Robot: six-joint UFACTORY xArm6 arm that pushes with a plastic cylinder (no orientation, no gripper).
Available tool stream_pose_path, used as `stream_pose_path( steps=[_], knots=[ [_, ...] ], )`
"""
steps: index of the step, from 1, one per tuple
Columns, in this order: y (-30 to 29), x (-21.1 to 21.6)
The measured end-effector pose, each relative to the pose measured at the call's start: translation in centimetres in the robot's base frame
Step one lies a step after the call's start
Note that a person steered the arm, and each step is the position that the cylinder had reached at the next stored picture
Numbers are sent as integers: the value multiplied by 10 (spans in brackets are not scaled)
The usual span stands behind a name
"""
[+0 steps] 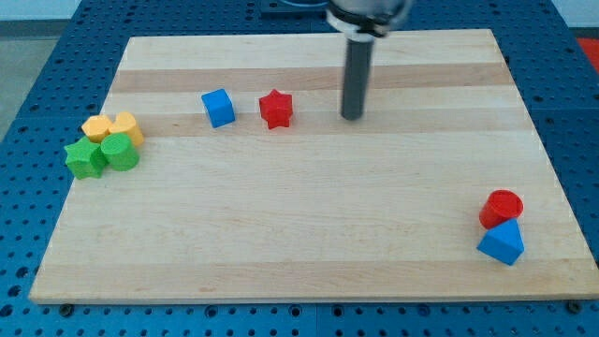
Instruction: Push the red star to the center
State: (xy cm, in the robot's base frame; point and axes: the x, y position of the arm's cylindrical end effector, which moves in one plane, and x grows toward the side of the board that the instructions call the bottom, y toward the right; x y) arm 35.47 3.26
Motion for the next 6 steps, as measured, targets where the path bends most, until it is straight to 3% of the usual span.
stream_pose_path(
  steps=[2, 3, 5, 6],
  knots=[
    [-115, -31],
    [-148, -9],
    [-90, 10],
    [-98, 1]
  ],
)
